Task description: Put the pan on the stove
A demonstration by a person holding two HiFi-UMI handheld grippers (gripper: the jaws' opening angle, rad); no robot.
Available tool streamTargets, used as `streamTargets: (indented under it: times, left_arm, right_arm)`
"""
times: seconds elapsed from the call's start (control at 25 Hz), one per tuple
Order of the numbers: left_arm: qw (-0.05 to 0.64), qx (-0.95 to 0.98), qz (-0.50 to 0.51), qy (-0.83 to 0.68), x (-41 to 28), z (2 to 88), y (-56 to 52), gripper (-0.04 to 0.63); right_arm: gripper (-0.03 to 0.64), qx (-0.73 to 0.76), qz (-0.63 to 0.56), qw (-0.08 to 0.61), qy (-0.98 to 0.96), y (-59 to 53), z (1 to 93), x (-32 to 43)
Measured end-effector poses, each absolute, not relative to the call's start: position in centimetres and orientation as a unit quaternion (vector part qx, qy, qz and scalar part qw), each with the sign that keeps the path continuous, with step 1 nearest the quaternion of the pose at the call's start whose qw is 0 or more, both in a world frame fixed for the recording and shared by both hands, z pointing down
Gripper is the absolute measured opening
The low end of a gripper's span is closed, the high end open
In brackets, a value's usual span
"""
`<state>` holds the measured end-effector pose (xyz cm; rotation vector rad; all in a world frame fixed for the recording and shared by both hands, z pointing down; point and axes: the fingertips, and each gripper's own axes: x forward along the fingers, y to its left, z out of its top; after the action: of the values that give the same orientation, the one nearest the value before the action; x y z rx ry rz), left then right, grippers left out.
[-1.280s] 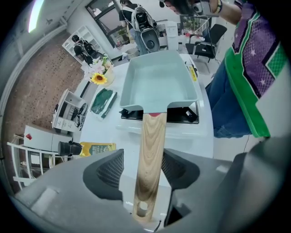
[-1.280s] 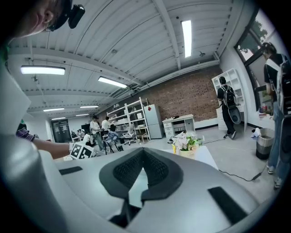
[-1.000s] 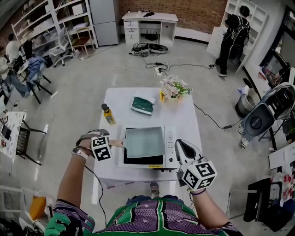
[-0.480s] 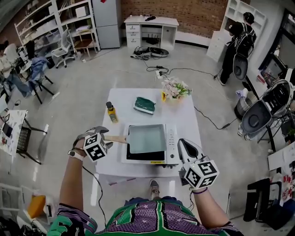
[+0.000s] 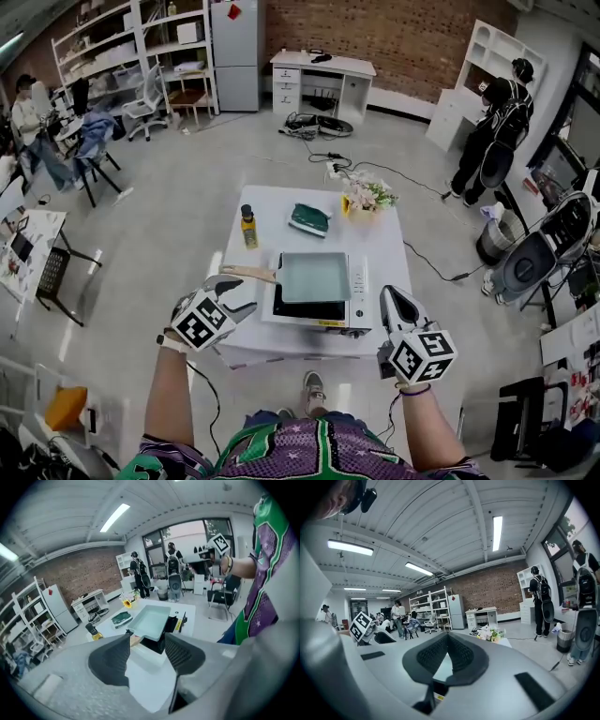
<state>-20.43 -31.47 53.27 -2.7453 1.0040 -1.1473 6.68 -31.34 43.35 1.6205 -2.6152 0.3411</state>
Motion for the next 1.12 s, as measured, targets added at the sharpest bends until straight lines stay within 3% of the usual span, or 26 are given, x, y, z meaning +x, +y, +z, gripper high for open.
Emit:
streamTargets:
  times: [0.24, 0.6, 0.88, 1.12]
  left_arm:
    - [-0.051, -0.903, -0.230, 0.359, -21.5, 51.7, -27.1, 0.226]
    - [-0.086, -0.914, -0.115, 0.380, -21.9, 49.5, -23.3, 0.178]
    - [-0.096, -0.924, -0.054, 0.367, -18.6, 46.2, -19.7, 0.175]
    - [-0.111, -0.926, -0.012, 0.361, -13.7, 43.6, -17.1, 0.172]
  right_arm:
    - [0.002, 0.524, 0.108, 0.035, -0.844, -28.2, 43.5, 4.9]
    - [0.002, 0.520, 0.102, 0.051, -0.847, -25.8, 42.9, 3.1]
    - [0.002, 0.491, 0.101, 0.033, -0.864, -24.9, 41.8, 0.9]
    - [0.002, 0.484, 0.102, 0.018, -0.869, -23.5, 40.9, 3.8]
